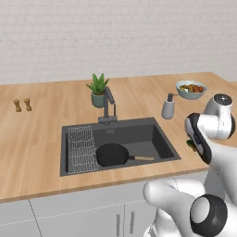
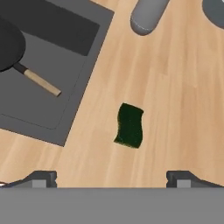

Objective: Pick the pan and sponge and place them into the sink. Then turn on the water.

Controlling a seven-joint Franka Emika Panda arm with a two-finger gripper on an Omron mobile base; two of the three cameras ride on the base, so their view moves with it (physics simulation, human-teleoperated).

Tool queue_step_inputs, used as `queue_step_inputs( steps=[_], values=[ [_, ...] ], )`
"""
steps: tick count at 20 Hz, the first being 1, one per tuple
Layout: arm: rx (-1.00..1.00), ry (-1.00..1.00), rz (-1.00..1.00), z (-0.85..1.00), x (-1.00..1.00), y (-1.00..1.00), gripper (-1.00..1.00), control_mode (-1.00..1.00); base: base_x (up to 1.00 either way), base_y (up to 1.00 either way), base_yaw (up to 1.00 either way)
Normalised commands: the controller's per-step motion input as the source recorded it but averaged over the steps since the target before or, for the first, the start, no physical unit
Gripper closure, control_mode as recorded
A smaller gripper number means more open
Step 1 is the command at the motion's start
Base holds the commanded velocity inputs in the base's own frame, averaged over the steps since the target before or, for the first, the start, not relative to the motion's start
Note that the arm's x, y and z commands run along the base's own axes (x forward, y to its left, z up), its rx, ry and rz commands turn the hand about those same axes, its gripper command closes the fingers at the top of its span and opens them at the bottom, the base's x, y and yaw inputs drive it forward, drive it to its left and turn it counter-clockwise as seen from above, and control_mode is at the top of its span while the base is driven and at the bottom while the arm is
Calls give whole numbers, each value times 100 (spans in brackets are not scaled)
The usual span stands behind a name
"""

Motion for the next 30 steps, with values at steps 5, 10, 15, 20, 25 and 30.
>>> queue_step_inputs(
  steps=[5,10,15,20,25,30],
  values=[
    [13,23,0,-17,26,-28,-100,-100,0,0,0],
    [1,15,0,-30,41,-1,-100,-100,0,0,0],
    [0,7,-1,-40,24,-4,-100,-100,0,0,0],
    [0,0,-2,-41,3,-13,-100,-100,0,0,0],
    [0,0,0,-37,12,-7,-100,-100,0,0,0],
    [0,0,0,-33,9,-6,-100,-100,0,0,0]
  ],
)
